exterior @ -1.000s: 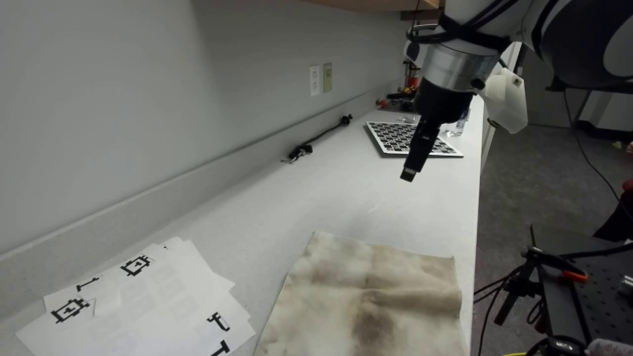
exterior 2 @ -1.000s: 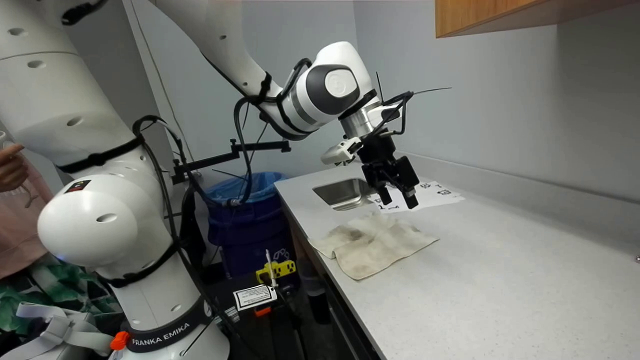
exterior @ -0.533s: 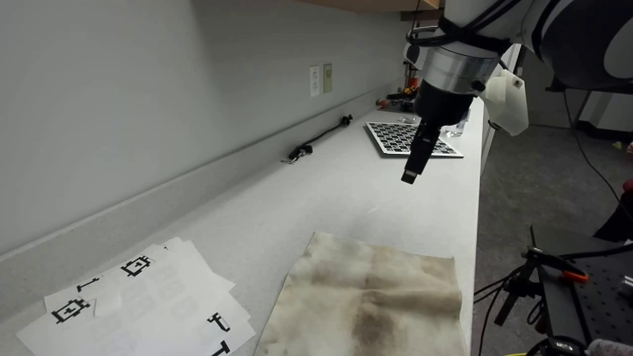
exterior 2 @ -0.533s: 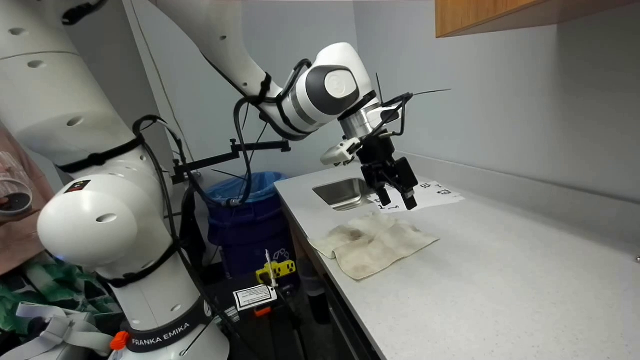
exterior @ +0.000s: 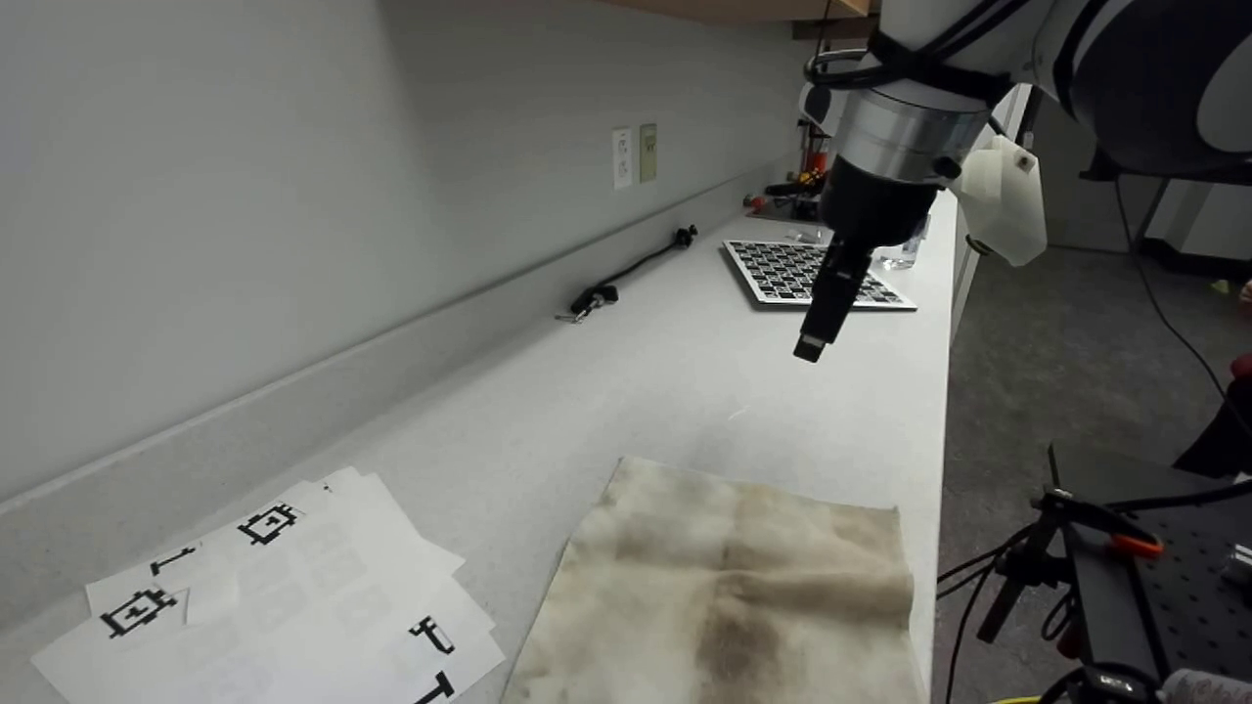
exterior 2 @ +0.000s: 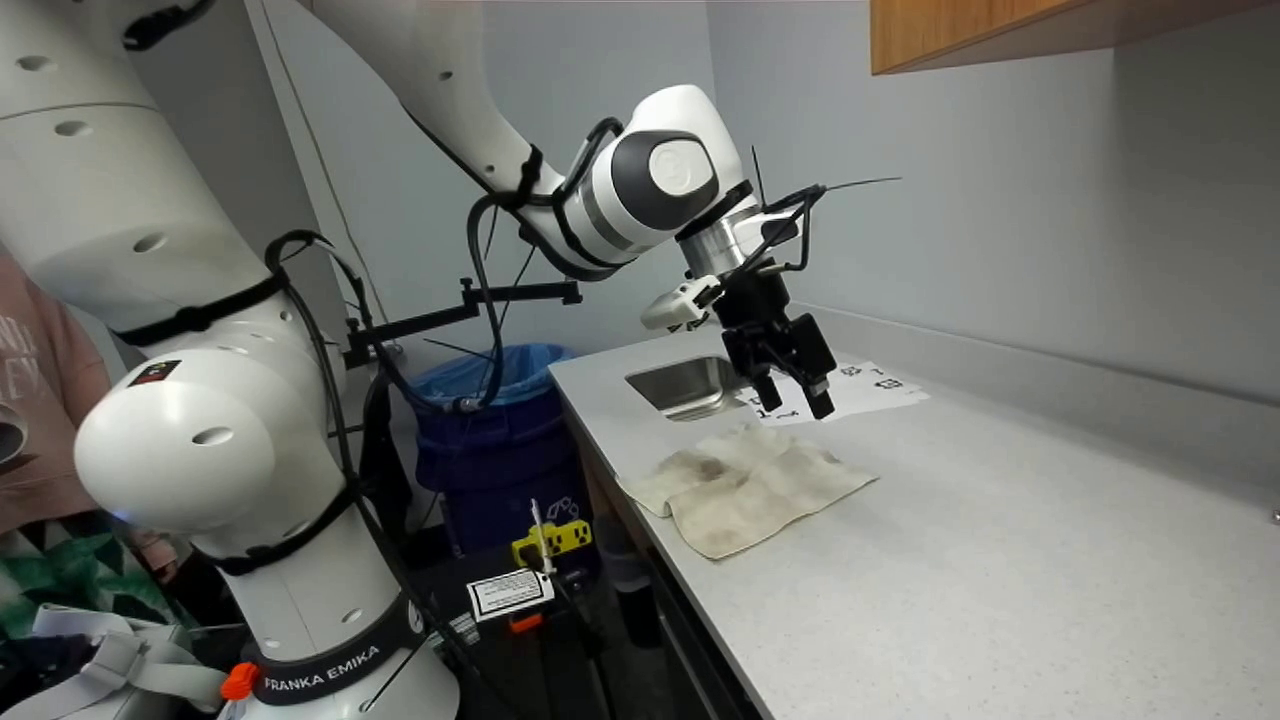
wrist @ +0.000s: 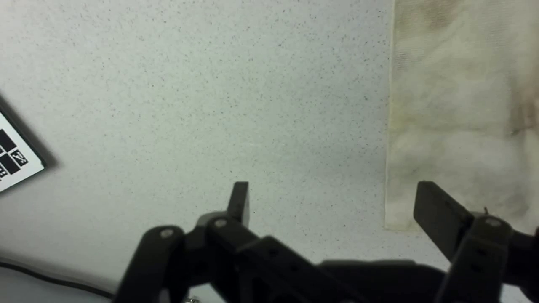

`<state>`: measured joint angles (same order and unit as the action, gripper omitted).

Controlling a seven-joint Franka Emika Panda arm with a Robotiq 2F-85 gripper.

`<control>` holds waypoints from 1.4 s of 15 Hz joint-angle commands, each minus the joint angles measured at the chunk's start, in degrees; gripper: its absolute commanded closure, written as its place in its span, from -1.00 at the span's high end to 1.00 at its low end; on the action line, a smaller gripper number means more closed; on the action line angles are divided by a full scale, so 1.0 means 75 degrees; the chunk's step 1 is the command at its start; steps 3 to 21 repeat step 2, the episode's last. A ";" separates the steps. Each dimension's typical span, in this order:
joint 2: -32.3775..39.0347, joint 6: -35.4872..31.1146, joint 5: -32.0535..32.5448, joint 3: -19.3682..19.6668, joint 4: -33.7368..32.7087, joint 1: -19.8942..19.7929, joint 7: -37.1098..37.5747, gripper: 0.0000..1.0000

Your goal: Use the white towel to wipe the counter

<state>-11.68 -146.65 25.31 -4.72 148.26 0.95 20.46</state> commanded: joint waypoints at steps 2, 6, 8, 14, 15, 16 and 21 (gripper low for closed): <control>-0.0009 0.0002 -0.0062 -0.0131 -0.0001 -0.0131 -0.0053 1.00; -0.0009 0.0002 -0.0062 -0.0131 -0.0001 -0.0131 -0.0053 1.00; -0.0009 0.0002 -0.0062 -0.0131 -0.0001 -0.0131 -0.0053 1.00; -0.0009 0.0002 -0.0062 -0.0131 -0.0001 -0.0131 -0.0053 1.00; -0.0009 0.0002 -0.0062 -0.0131 -0.0001 -0.0131 -0.0053 1.00; -0.0009 0.0002 -0.0062 -0.0131 -0.0001 -0.0131 -0.0053 1.00; -0.0009 0.0002 -0.0062 -0.0131 -0.0001 -0.0131 -0.0053 1.00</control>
